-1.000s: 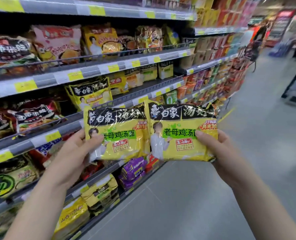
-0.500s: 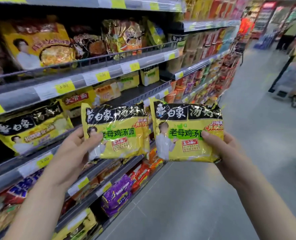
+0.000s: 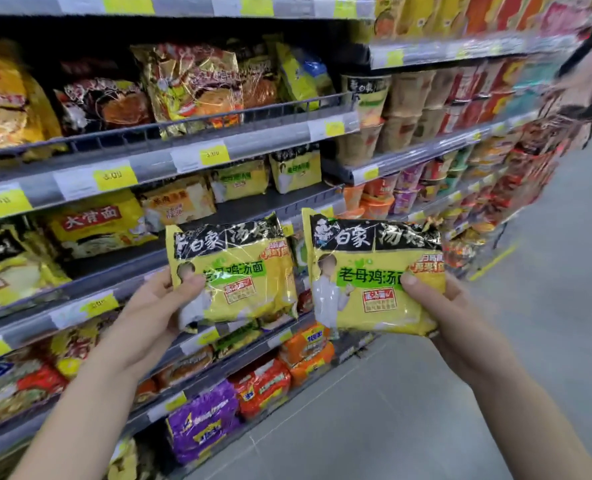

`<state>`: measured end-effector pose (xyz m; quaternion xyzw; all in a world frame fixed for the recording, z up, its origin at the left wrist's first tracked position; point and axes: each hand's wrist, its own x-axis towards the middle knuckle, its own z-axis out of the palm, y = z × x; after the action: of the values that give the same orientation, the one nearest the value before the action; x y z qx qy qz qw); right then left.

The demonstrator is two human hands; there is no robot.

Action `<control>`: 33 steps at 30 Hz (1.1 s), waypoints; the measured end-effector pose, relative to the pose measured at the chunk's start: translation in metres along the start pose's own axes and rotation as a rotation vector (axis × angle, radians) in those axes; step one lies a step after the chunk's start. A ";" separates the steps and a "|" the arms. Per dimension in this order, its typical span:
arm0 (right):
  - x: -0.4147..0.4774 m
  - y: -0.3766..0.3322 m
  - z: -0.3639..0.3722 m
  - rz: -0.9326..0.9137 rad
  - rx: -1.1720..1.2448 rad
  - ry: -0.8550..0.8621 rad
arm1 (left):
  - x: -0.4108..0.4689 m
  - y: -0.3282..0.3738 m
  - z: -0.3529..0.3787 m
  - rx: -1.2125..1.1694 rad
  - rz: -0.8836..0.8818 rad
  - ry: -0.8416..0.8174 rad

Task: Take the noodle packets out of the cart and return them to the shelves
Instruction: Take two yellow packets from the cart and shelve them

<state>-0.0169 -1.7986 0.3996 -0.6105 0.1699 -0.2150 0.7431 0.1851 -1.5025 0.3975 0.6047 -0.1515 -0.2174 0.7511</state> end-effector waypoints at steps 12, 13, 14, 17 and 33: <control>0.155 -0.009 -0.039 0.081 -0.126 -0.230 | 0.061 0.004 0.037 -0.004 0.027 0.284; 0.169 -0.006 -0.038 0.106 -0.131 -0.239 | 0.071 0.002 0.037 -0.005 0.031 0.294; 0.182 -0.001 -0.038 0.129 -0.126 -0.241 | 0.081 0.000 0.037 -0.005 0.036 0.310; 0.221 0.008 -0.036 0.182 -0.112 -0.247 | 0.116 -0.006 0.035 0.026 0.035 0.385; 0.389 0.051 0.002 0.067 -0.142 -0.488 | 0.207 -0.035 0.033 0.156 0.173 0.477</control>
<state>0.3203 -1.9935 0.3537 -0.6891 0.0205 -0.0242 0.7239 0.3418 -1.6424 0.3635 0.6798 -0.0375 0.0088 0.7324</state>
